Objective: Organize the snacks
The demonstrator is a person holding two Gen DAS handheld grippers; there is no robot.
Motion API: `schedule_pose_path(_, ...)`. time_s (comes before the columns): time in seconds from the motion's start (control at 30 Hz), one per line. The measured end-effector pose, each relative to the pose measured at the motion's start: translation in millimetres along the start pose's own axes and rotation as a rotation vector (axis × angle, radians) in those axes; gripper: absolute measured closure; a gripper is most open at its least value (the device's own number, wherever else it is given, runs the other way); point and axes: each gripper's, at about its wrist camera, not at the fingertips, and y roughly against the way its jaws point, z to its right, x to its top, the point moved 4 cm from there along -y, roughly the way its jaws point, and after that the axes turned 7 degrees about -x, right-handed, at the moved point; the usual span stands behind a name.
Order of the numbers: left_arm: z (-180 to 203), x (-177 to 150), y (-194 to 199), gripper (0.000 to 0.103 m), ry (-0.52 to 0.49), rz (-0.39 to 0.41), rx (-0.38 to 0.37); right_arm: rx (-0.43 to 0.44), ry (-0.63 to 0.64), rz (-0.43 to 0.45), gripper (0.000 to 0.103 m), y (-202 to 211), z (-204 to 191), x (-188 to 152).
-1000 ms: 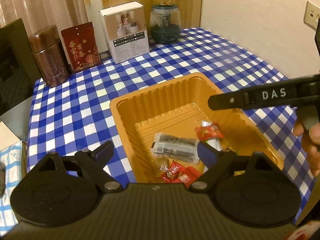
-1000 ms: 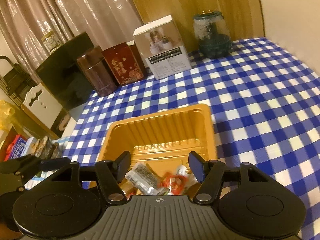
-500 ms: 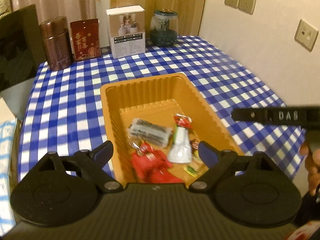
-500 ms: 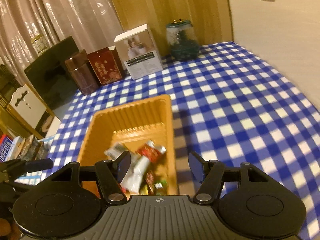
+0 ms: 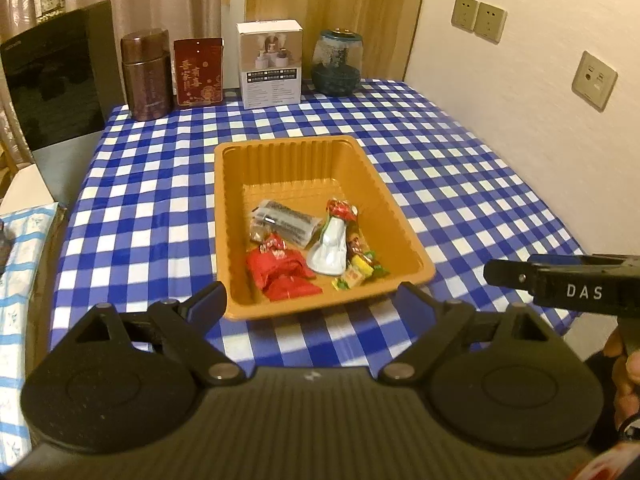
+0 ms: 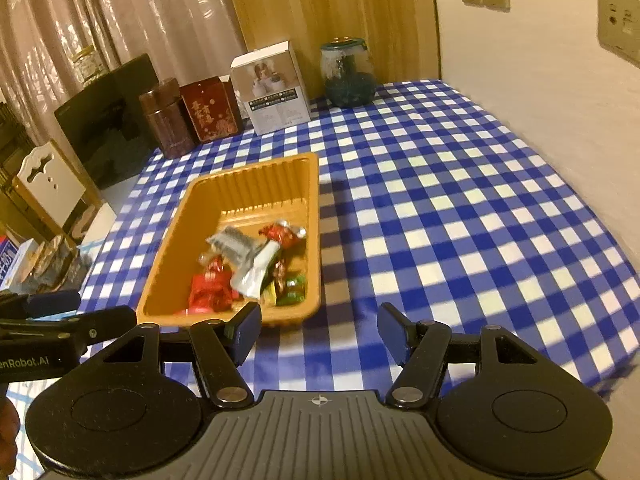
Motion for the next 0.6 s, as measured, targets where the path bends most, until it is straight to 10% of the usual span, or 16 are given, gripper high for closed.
schedule_pose_path(0.6, 23, -36, 51, 0.008, 0.03, 0.004, 0.051, -0.043, 0.055, 0.009, 0.039, 65, -3, -44)
